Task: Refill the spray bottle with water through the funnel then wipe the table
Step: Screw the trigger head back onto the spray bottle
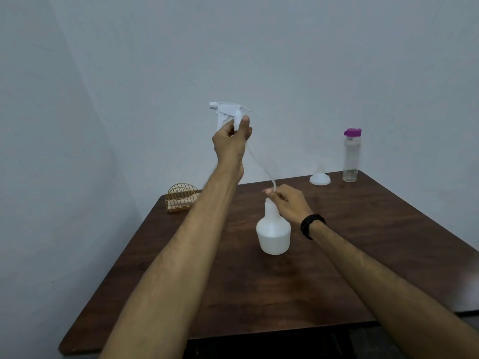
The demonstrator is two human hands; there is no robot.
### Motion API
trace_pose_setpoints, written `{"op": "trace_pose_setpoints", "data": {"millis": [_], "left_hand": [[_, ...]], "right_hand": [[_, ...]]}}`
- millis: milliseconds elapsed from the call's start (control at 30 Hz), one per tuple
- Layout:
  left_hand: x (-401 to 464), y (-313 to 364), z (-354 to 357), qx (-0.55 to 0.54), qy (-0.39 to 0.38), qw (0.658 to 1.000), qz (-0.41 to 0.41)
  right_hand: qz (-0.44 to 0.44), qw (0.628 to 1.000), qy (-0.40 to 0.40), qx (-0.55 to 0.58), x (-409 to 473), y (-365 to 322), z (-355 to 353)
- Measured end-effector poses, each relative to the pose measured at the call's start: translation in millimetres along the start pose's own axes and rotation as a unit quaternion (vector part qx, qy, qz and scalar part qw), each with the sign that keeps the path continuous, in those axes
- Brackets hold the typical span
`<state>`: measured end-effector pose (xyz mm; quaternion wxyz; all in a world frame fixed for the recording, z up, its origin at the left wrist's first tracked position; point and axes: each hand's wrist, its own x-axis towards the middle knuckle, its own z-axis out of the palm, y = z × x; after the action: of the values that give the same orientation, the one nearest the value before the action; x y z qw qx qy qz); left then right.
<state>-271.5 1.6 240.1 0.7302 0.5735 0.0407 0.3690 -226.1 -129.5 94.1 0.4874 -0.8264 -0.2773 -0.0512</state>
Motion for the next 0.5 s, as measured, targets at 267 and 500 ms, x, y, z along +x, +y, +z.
{"op": "trace_pose_setpoints", "data": {"millis": [267,500], "left_hand": [[-54,-84,-29,0.160,-0.054,0.984,0.051],[-81,-133,-37,0.183,-0.086,0.979,0.015]], "right_hand": [[-0.020,0.994,-0.068,0.088,-25,22,15],[-0.003,0.993,-0.013,0.116,-37,32,37]]}}
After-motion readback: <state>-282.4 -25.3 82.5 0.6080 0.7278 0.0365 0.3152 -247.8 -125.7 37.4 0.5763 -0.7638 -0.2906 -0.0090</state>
